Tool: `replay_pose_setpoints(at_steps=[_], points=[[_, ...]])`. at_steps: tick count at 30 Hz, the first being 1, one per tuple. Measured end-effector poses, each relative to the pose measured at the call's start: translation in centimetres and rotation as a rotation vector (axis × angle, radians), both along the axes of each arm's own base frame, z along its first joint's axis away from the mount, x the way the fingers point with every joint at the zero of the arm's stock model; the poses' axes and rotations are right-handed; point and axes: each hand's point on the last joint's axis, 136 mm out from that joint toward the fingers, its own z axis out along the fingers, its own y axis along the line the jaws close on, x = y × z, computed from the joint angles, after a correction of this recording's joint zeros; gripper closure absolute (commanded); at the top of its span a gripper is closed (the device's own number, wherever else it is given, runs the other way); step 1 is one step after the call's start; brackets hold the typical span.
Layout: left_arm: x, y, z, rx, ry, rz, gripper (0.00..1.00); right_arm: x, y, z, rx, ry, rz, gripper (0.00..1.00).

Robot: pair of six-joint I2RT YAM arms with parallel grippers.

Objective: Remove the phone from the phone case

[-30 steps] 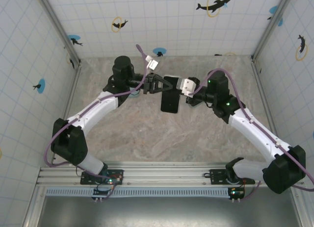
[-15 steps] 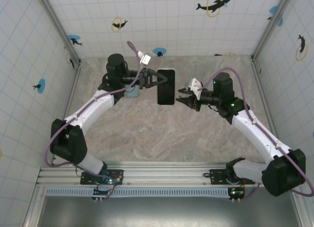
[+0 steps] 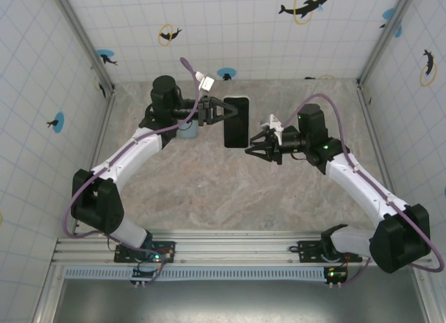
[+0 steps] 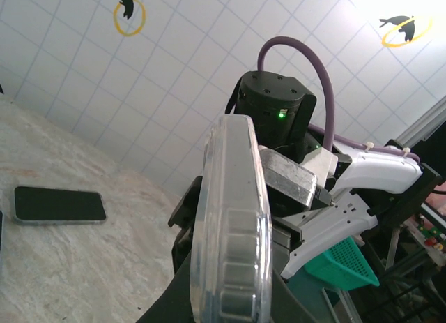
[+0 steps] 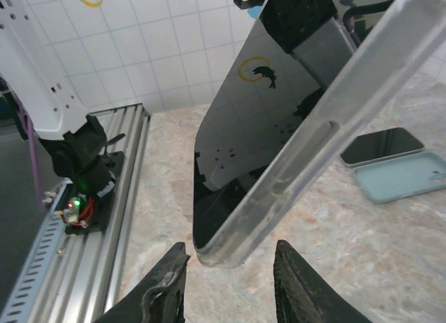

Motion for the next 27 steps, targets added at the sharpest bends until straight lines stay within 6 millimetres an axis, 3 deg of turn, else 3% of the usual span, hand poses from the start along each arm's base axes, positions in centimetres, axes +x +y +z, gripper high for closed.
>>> replay_pose_setpoints(at_steps=[7, 18, 27], points=[[0.1, 0.0, 0.0, -0.001, -0.001, 0.006, 1.0, 0.1, 0.5, -0.5, 0.008, 0.038, 0.022, 0.78], [0.2, 0.0, -0.1, -0.001, -0.003, 0.011, 1.0, 0.1, 1.0, -0.5, 0.022, 0.074, 0.042, 0.79], [0.0, 0.0, 0.1, -0.009, -0.02, 0.0, 1.0, 0.1, 1.3, -0.6, 0.023, 0.108, 0.057, 0.91]])
